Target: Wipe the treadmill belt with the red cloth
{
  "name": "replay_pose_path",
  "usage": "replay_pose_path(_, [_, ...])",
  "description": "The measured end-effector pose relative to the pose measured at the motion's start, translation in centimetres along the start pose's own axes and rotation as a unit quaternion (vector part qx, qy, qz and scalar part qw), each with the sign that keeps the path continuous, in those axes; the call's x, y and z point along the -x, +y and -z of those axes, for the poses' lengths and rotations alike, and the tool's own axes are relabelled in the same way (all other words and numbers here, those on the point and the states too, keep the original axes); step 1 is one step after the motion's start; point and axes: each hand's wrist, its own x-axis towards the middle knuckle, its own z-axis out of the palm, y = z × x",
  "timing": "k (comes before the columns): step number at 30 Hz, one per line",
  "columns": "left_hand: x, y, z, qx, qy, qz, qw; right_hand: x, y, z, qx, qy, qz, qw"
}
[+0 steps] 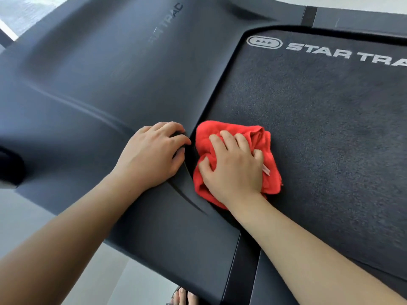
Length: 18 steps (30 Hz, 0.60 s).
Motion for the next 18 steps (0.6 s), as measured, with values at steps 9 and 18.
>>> replay_pose_path(9, [-0.4,0.4,0.4,-0.004,0.011,0.006,1.000,1.0,1.4,0.2,-0.010,0.019,0.010,1.000])
replay_pose_path(18, [-2.9,11.2,-2.1,0.126,0.007,-0.040,0.991,6.7,11.1,5.6,0.034,0.006,-0.066,0.997])
